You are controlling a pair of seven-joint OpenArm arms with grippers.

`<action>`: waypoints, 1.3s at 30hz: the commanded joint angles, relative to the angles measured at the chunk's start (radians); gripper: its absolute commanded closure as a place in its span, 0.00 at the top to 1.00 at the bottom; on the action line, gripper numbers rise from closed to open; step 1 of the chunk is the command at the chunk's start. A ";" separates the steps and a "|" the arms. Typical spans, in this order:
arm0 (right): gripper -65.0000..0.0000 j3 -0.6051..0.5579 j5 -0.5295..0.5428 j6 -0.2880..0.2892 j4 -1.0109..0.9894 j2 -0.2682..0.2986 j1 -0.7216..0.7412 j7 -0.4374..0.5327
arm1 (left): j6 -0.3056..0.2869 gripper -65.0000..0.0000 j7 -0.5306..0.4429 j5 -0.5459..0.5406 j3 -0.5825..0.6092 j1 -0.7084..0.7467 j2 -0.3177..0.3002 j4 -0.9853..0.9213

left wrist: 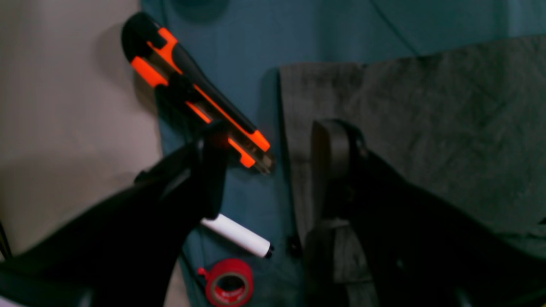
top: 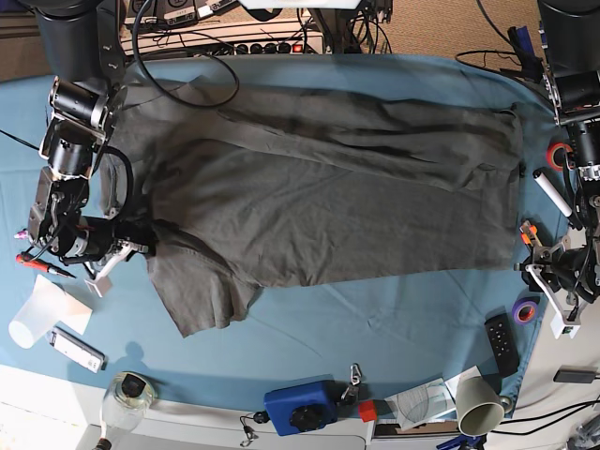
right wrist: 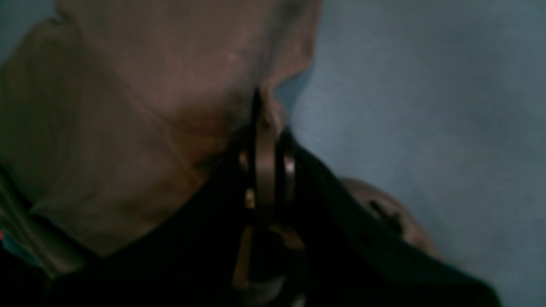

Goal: Fold the T-shirt properly
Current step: 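Grasp the hem corners with both grippers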

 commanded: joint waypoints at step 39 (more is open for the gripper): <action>0.32 0.087 0.174 0.010 0.862 -0.002 -0.571 0.008 | -0.007 0.47 -0.019 -0.012 -0.008 -0.032 -0.016 0.017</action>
